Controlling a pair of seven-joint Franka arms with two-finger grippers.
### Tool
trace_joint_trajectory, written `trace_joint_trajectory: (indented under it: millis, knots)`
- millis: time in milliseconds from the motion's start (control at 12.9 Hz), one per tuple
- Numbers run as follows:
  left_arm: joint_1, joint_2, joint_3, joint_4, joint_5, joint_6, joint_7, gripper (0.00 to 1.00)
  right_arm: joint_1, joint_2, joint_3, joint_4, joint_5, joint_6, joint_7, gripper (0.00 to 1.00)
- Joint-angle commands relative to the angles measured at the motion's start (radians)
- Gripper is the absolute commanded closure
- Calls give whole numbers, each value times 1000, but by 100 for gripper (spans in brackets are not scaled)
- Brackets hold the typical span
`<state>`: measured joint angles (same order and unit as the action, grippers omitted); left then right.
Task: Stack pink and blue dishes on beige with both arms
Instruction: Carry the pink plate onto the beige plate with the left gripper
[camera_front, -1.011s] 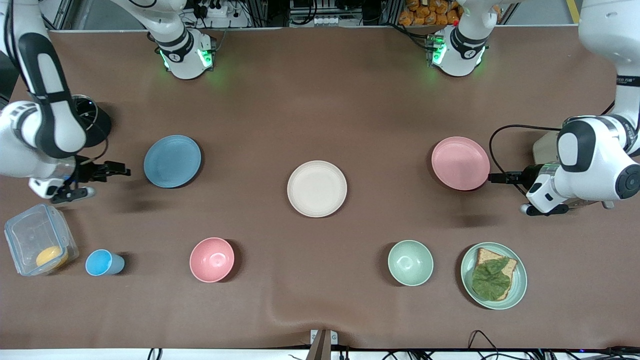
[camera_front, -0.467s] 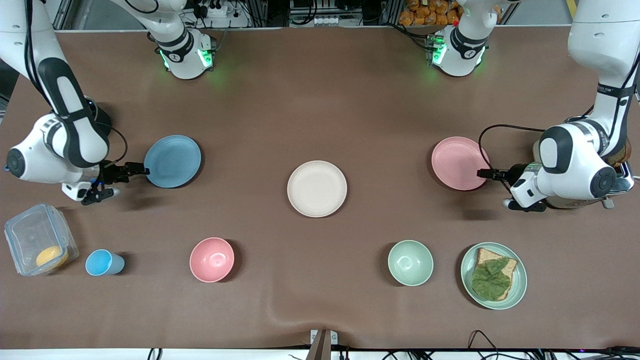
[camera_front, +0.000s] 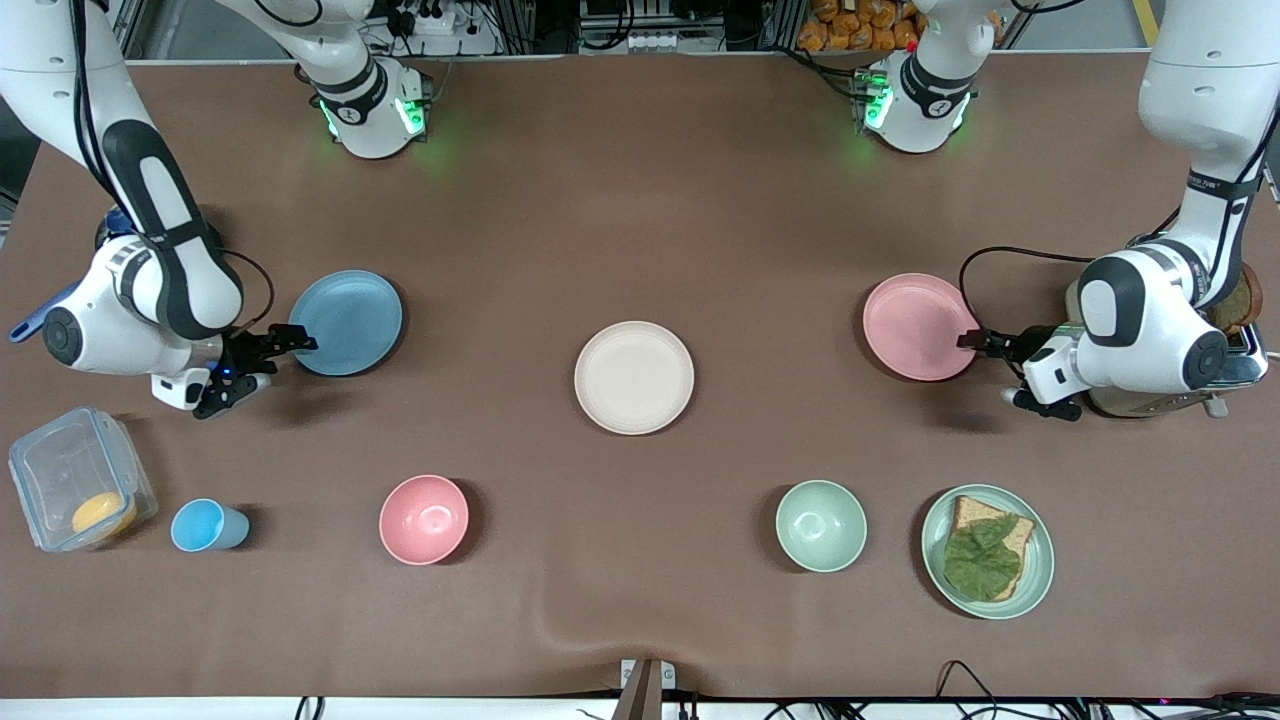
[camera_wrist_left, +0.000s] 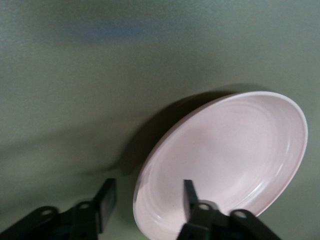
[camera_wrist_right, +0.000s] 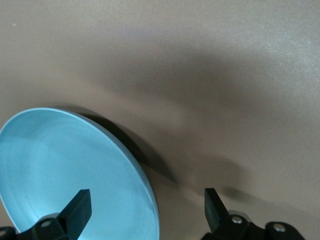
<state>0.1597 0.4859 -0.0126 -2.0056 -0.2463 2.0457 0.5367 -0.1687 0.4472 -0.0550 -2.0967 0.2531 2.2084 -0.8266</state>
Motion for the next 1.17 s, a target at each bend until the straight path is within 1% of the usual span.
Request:
trace_joint_trajectory:
  millis: [0, 78, 156, 233, 311, 389, 467, 544, 622, 700, 778, 856, 933, 1011, 1089]
  knots:
    - [26, 8, -7, -39, -62, 54, 112, 63, -11, 37, -3, 30, 12, -1, -93, 0]
    - [41, 16, -7, -48, -76, 68, 146, 69, -14, 47, -3, 30, 12, -1, -114, 0]
    - [41, 23, -7, -50, -89, 70, 153, 77, -15, 48, -5, 29, 12, -2, -130, 0]
    - [41, 22, -7, -50, -90, 70, 154, 96, -18, 48, -5, 29, 12, -10, -150, 0]
    - [40, 22, -7, -50, -90, 70, 154, 100, -26, 48, -5, 27, 12, -15, -167, 0]
    - [40, 20, -7, -45, -90, 68, 154, 100, -31, 48, -5, 27, 11, -24, -192, 9]
    - [35, 13, -9, -41, -90, 64, 154, 100, -32, 48, -5, 29, 11, -32, -213, 39]
    - [29, 4, -18, -29, -90, 51, 149, 100, -32, 50, -5, 30, 11, -35, -224, 57]
    - [27, -16, -50, -7, -90, 38, 141, 100, -32, 50, -5, 30, 11, -35, -226, 72]
    - [26, -30, -88, 36, -90, 15, 137, 100, -32, 50, -5, 30, 12, -35, -226, 81]
    - [24, -35, -130, 95, -88, -22, 117, 100, -32, 50, -5, 30, 11, -36, -226, 86]
    - [20, -29, -168, 152, -88, -53, 44, 100, -32, 50, -5, 30, 12, -36, -227, 91]
    - [2, -24, -209, 209, -82, -70, -53, 100, -32, 50, -5, 30, 12, -44, -226, 98]
    - [-20, -10, -240, 259, -82, -71, -128, 100, -32, 50, -5, 32, 12, -58, -226, 100]
    - [-70, 19, -256, 316, -86, -70, -209, 100, -32, 51, -5, 38, 12, -68, -226, 100]
